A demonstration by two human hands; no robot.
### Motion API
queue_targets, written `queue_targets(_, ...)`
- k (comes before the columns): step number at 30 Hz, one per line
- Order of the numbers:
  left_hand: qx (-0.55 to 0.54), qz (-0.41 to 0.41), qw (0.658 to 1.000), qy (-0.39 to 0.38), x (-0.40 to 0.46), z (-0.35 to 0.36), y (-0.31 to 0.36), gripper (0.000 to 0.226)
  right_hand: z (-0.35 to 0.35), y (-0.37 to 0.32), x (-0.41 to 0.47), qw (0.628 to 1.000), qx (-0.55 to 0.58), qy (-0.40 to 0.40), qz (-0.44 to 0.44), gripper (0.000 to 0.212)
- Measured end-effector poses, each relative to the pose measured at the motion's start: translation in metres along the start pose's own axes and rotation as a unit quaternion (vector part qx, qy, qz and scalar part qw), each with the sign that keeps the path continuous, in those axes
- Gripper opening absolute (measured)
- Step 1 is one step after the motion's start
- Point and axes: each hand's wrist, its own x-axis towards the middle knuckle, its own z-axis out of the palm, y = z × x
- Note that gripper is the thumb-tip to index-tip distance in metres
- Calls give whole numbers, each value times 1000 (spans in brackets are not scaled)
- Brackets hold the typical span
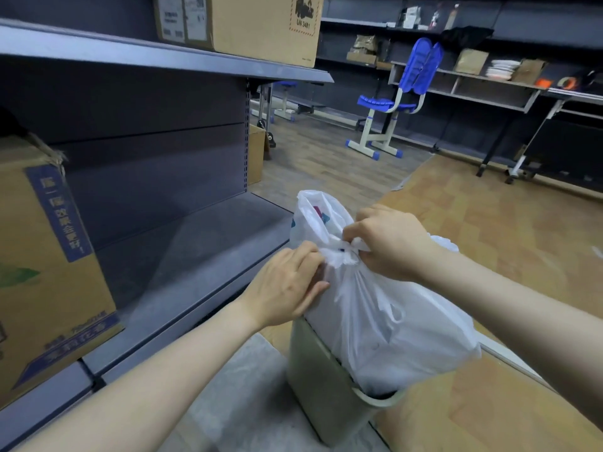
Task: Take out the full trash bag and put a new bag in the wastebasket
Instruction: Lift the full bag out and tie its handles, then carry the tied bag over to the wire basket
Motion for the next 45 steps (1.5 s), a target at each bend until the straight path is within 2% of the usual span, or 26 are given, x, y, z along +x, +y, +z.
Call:
queue_targets(4, 66, 38, 995, -60, -15, 12, 2, 28, -6, 25, 1, 999, 12, 45, 27, 31)
queue_targets(9, 66, 66, 988, -120, -32, 25, -2, 46, -9, 53, -5, 995, 32, 83, 51, 32)
queue_targets(12, 82, 102, 974, -187, -54, 42, -3, 56, -11, 70, -10, 991, 38, 112, 69, 33)
queue_targets(15, 105, 104, 961, -233, -66, 63, 5, 47, -16, 87, -13, 984, 62, 147, 82, 33)
queue_targets(20, 89, 45, 977, -188, -59, 93, 16, 28, -20, 110, -15, 970, 84, 202, 107, 35)
queue_targets(24, 49, -46, 987, -145, -34, 127, 26, 6, -19, 130, -10, 962, 94, 229, 118, 34)
queue_targets(26, 44, -54, 990, -119, -28, 135, 14, 13, -16, 139, -4, 961, 89, 232, 122, 33)
queue_targets(31, 46, -7, 993, -108, -37, 126, -10, 25, -7, 157, 8, 958, 93, 229, 145, 32)
queue_targets(39, 57, -8, 992, -112, -11, 153, -21, 11, -3, 196, 9, 951, 107, 243, 161, 23)
queue_targets(42, 43, -29, 988, -145, 12, 162, -30, 17, 6, 198, 17, 952, 113, 233, 165, 23)
queue_targets(45, 56, -8, 979, -195, 2, 152, -40, 26, 15, 195, 24, 951, 121, 226, 174, 25)
